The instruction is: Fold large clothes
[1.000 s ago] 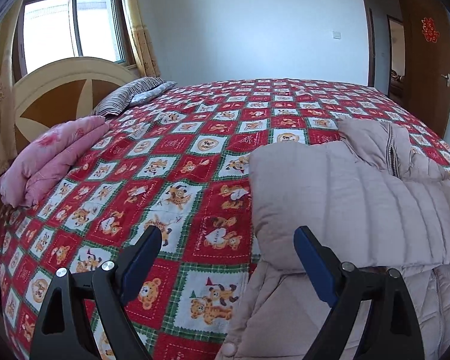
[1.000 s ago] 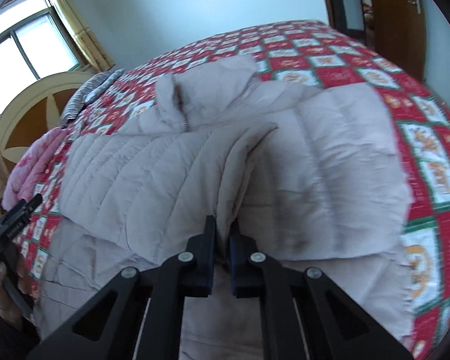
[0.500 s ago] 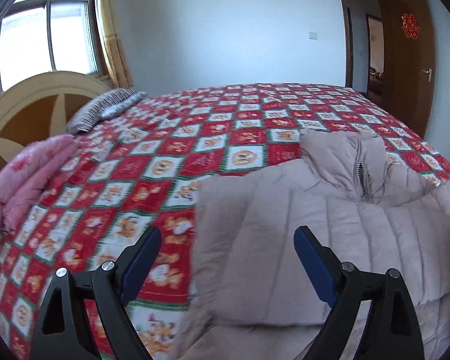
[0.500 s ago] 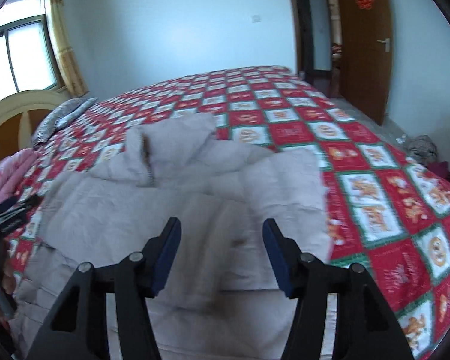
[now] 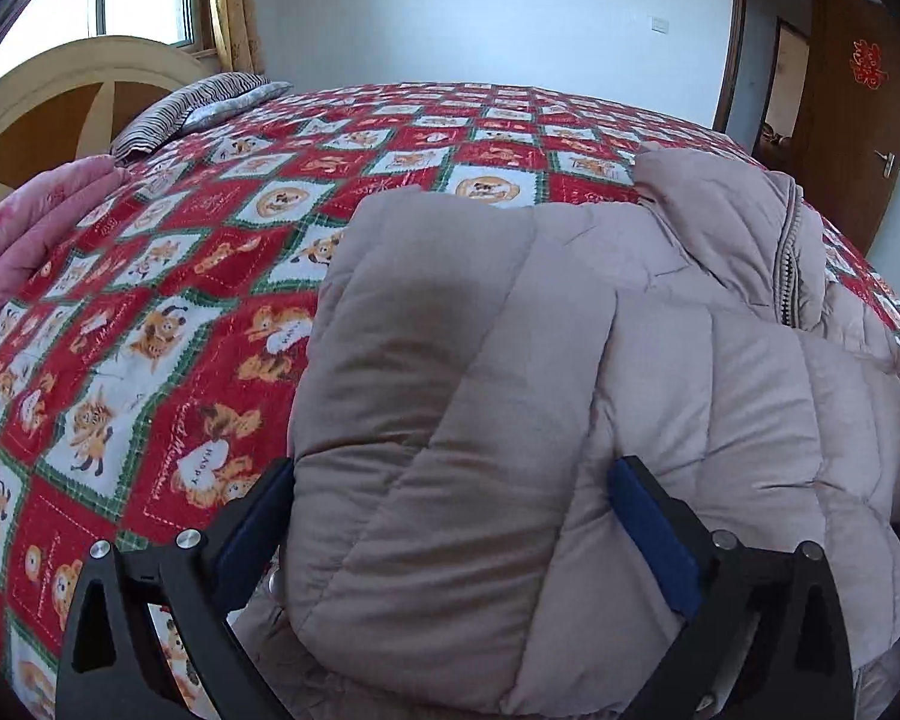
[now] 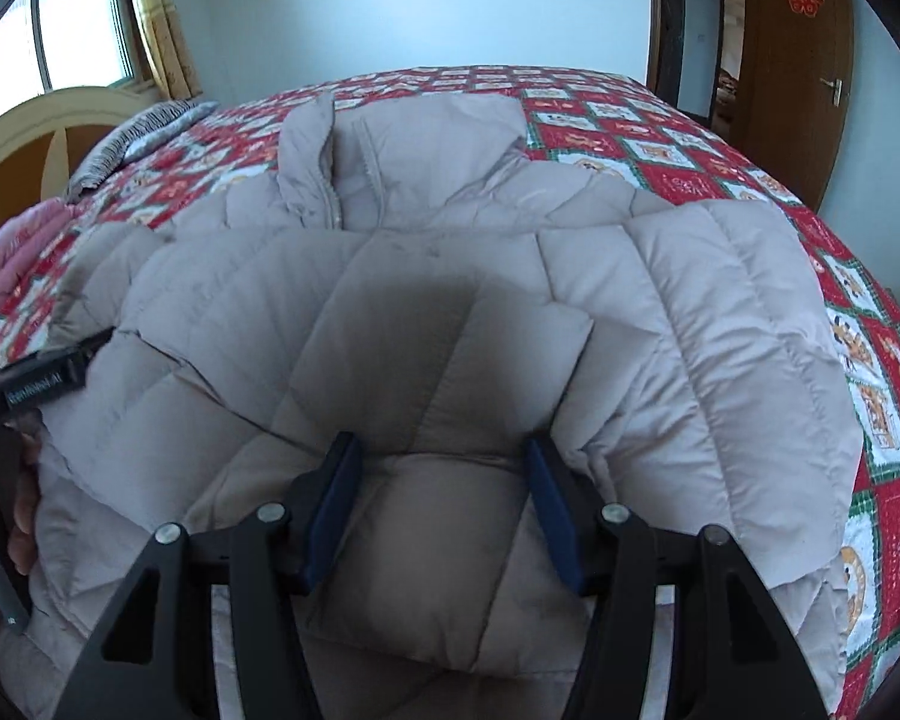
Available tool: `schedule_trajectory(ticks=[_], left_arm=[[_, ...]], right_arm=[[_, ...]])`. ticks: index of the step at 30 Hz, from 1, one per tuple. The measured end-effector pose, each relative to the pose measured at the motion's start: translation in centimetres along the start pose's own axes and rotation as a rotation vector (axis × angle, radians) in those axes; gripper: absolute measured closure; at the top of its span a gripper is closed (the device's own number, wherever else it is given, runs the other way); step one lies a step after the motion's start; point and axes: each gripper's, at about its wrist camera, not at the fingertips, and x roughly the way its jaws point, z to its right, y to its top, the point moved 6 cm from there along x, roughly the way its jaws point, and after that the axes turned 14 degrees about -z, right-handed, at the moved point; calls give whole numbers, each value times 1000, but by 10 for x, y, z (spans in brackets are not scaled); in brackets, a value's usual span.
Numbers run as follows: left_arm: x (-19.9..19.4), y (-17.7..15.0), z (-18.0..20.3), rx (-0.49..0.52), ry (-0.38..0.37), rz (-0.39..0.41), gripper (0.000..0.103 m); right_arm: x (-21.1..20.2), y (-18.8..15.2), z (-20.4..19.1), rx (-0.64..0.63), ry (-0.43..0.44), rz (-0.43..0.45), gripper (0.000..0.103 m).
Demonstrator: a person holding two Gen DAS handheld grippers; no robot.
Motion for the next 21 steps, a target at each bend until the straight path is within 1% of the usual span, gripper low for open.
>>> schedule_trajectory(ticks=[3,7,11,13,14,15,16,17,18,19,21], left_arm=[[3,0,2,6,12,-6,1],[7,0,1,-2,-3,-19,1],[9,0,-1,-8,-10,-27,1],[9,0,-1,-10,-10,-27,1],[10,0,-1,-11,-10,-27,1],[10,-1,-2,-13,-11,-28,1],[10,-1,-2,-16,-13,-27,1],[10,-1,-2,-19,-15,-27,1],[10,-1,-2,-20,-17,-26,1],[10,-1,-3,-22,-19,-27,1],[10,-1,-3,-23,-20,-25,1]], right_arm=[[4,-2,-1,-13,-35,1,43],[5,-3,-3,-20,-54,1,43],[6,-2,-8,-44,-87,-19,43],[3,1,-7,-51,-75,-57,42],[-4,3,-4,-21,-41,-91,43],[-16,4,-1,22,-10,-89,43],[-30,7,0,46,4,-56,42],[-46,10,-1,54,-5,-10,41],[-62,15,-7,48,-31,43,38],[-70,19,-15,32,-34,77,37],[-73,27,-35,-12,-16,100,37]])
